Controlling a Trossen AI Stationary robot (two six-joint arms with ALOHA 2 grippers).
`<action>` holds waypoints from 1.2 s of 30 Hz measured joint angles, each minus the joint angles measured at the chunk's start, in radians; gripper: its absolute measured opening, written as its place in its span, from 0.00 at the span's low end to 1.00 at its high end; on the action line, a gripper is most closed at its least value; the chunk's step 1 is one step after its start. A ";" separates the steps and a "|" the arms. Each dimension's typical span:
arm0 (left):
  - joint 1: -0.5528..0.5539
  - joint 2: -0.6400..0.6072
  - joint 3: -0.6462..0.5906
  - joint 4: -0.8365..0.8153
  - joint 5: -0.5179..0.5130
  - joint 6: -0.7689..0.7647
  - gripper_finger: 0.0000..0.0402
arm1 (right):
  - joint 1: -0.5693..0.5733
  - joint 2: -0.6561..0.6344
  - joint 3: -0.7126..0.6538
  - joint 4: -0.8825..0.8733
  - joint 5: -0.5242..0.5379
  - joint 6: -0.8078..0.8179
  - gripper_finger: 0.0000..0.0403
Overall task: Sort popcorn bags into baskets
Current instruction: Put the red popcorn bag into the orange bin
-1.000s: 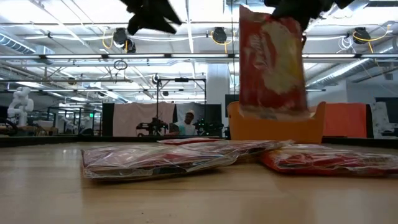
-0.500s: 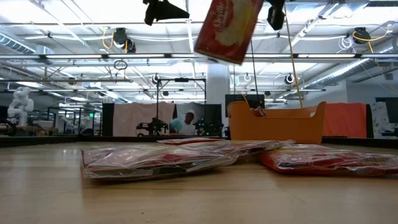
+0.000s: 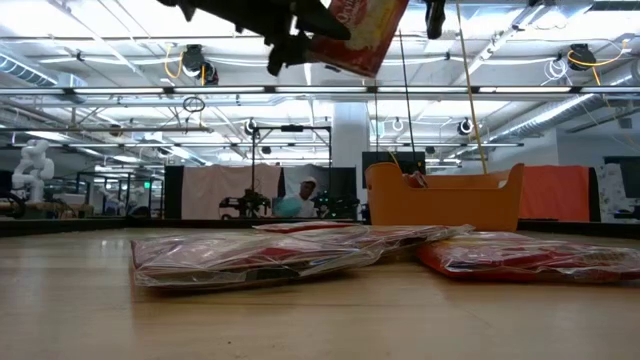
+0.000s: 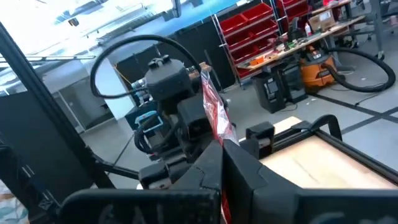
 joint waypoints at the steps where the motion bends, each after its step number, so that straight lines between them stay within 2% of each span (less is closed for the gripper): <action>1: 0.002 0.013 0.000 0.027 0.000 -0.002 0.53 | -0.003 0.000 0.000 -0.001 -0.003 -0.002 0.00; 6: 0.005 0.047 0.000 0.131 -0.004 -0.002 0.33 | -0.010 0.000 0.000 -0.002 -0.026 -0.003 0.00; 10: 0.012 0.047 0.000 0.117 0.001 -0.006 0.15 | -0.013 -0.001 0.000 -0.013 -0.026 -0.006 0.00; 12: 0.017 0.047 0.000 0.115 0.017 -0.015 0.09 | -0.014 -0.008 0.000 -0.035 -0.060 0.030 0.00; 17: 0.024 0.031 0.000 0.055 0.072 -0.028 0.09 | -0.007 -0.063 0.000 -0.181 -0.106 0.111 0.07; 22: 0.025 0.006 0.001 -0.175 0.068 -0.006 0.17 | -0.005 -0.124 0.000 -0.349 -0.079 0.140 0.24; 26: 0.021 0.000 -0.001 -0.360 0.078 0.034 0.17 | 0.009 -0.112 0.005 -0.387 -0.079 0.191 0.38; 31: 0.008 -0.006 0.000 -0.439 0.119 0.085 0.11 | 0.049 0.057 0.169 -0.494 -0.061 0.116 0.49; 36: 0.007 -0.005 0.000 -0.473 0.117 0.076 0.10 | 0.049 0.270 0.344 -0.658 -0.051 0.007 0.51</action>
